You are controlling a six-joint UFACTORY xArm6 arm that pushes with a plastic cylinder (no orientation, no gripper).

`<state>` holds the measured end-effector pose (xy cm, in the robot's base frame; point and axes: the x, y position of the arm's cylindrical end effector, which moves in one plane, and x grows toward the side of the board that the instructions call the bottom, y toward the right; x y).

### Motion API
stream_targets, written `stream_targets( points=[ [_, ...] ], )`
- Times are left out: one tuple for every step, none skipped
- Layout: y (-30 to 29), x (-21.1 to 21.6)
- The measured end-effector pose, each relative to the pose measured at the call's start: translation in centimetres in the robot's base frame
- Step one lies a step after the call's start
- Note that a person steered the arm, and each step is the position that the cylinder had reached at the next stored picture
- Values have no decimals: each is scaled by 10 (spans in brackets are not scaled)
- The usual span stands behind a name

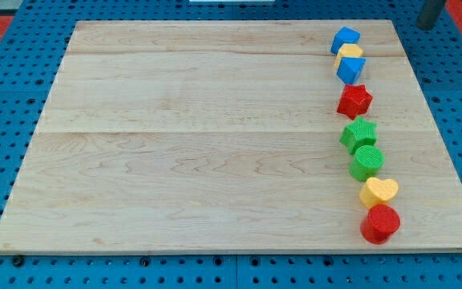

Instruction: Slide the red star towards the center

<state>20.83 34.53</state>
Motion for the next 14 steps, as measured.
stream_targets(
  points=[
    [0,0],
    [0,1],
    [0,1],
    [0,4],
    [0,7],
    [0,12],
    [0,12],
    [0,12],
    [0,40],
    [-9,150],
    [-48,211],
    [-63,194],
    [-89,188],
    [-177,171]
  ],
)
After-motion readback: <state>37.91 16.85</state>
